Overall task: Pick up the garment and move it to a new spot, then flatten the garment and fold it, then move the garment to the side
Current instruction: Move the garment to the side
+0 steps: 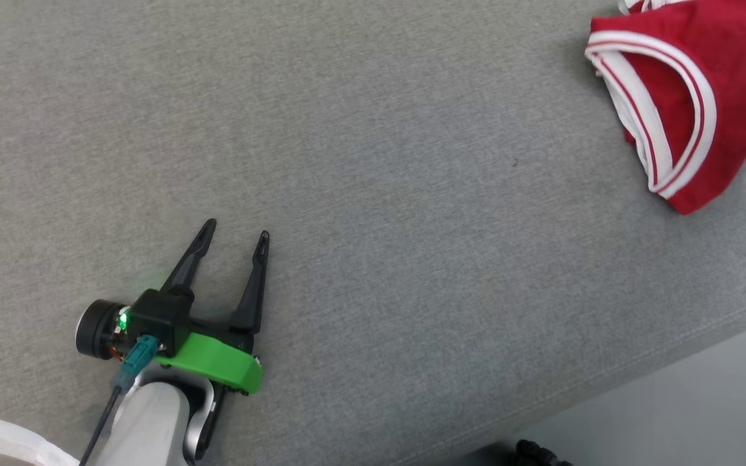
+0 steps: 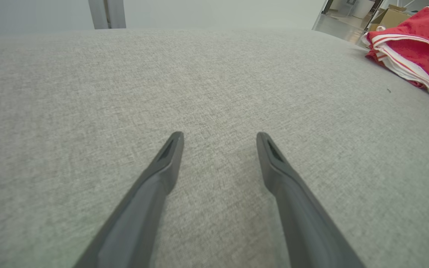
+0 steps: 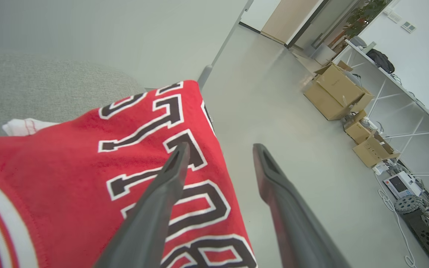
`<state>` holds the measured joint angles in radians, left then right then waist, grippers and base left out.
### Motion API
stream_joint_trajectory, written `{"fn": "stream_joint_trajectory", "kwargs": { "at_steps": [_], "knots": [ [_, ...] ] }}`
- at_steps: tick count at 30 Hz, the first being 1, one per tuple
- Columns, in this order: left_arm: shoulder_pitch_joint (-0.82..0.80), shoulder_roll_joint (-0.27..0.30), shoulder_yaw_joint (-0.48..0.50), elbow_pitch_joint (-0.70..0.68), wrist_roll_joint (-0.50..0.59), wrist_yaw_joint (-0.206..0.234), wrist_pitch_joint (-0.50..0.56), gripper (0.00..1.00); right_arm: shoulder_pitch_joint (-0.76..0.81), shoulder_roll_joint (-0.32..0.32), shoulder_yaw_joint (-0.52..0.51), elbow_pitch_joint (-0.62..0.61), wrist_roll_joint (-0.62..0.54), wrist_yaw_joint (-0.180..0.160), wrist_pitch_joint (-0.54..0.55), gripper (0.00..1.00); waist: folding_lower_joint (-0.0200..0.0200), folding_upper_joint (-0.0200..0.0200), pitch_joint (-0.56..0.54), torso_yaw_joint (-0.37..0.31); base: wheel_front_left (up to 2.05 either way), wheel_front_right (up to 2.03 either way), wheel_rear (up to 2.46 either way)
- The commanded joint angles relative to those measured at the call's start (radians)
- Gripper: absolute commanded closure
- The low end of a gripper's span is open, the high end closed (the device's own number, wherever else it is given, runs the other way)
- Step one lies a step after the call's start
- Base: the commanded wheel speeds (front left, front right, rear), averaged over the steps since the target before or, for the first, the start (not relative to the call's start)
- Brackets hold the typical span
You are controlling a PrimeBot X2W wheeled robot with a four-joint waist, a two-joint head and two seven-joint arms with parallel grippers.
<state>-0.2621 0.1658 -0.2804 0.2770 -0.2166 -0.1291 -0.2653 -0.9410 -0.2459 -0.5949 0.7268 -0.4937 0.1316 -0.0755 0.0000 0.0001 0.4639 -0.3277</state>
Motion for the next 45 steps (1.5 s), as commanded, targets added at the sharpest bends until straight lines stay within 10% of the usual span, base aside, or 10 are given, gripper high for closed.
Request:
{"fn": "stream_joint_trajectory", "kwargs": {
  "at_steps": [1, 8, 16, 27, 45],
  "knots": [
    [-0.002, 0.006, 0.013, 0.020, -0.006, -0.002, 0.003, 0.00, 0.019, 0.016, -0.024, -0.006, -0.024, -0.002, -0.013, 0.00, 0.0000, -0.0001, 0.002, 0.019, 0.00, 0.00, 0.00],
    [0.024, -0.016, 0.036, 0.027, 0.003, -0.002, 0.002, 0.00, 0.052, 0.098, -0.065, 0.018, -0.037, -0.002, -0.139, 0.00, 0.0000, -0.0001, -0.059, 0.032, 0.00, 0.00, 0.00],
    [0.076, -0.058, 0.110, 0.036, 0.028, -0.003, 0.002, 0.00, 0.124, 0.185, 0.127, -0.017, 0.096, -0.002, -0.190, 0.00, 0.0000, -0.0001, -0.171, 0.084, 0.00, 0.00, 0.00],
    [0.130, -0.104, 0.226, 0.075, 0.037, -0.002, 0.002, 0.00, 0.384, 0.193, 0.390, -0.166, 0.414, -0.002, -0.190, 0.00, 0.0000, -0.0001, -0.284, 0.230, 0.00, 0.00, 0.00],
    [0.206, -0.113, 0.275, 0.097, 0.019, -0.002, 0.002, 0.00, 0.681, 0.193, 0.496, -0.245, 0.557, -0.002, -0.190, 0.00, 0.0000, -0.0001, -0.400, 0.347, 0.00, 0.00, 0.00]
  ]
}}
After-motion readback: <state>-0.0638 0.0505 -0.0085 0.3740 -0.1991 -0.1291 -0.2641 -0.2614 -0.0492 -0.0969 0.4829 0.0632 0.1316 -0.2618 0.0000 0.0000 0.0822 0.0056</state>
